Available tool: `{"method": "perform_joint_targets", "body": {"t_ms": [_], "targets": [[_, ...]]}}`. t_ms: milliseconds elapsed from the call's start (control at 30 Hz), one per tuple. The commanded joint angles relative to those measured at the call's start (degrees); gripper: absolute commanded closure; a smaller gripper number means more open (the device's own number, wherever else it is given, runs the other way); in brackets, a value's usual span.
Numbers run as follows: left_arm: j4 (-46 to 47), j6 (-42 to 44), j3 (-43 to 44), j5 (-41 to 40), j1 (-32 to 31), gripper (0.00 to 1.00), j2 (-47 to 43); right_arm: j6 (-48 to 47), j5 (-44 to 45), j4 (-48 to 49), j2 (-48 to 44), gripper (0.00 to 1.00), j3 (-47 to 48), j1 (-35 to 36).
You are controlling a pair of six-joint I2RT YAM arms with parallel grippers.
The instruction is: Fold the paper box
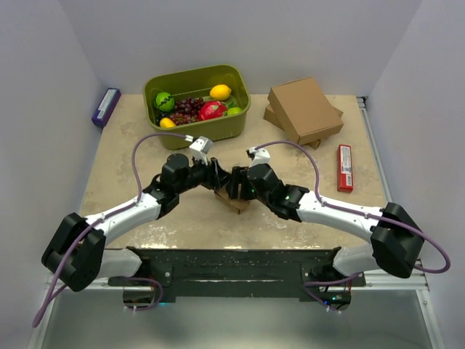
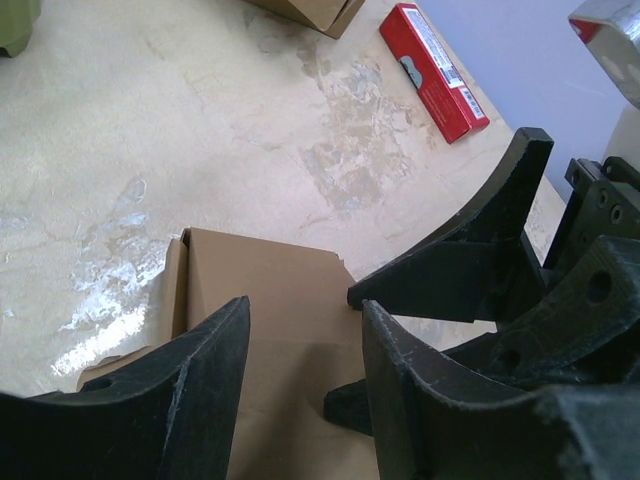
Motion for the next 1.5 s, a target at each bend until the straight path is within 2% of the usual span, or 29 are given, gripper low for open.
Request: {"method": "perform_joint_targets", "body": {"t_ms": [0,567,900,933,1067,1267,1467], "targets": [[1.75,-0.93,-1.14,2.08,0.01,0.48,0.64,1.29,-0.69,3.54,0.12,0.29,0.18,0.14],[5.27,-2.59,-6.85,2.35,0.01,0.51,2.75,2.87,-2.53,4.95,2.31,0.29,-2.55,0.14],[2.81,-0.49,-2.38,1.47,0.62,0.51,1.96,0.85,0.27,1.26,-0.14,0.29,-0.09,0.14],[3.42,-0.57,-1.76,1.82,0.88,0.51,2.13,0.42,0.36,1.26,-0.32,0.3,-0.09,0.05],[4.82,-1.01,-0.27,3.4,1.33,0.53,4.41,-0.29,-0.16,1.7,1.34,0.45,0.79,-0.56],[7.37,-2.15,-1.67,5.68,1.24,0.57,8.81,-0.21,-2.18,2.49,4.33,0.58,0.97,-0.56],[11.32,-4.44,-6.32,6.92,1.15,0.6,12.06,1.03,-3.94,3.55,6.53,0.61,-1.22,-0.56]]}}
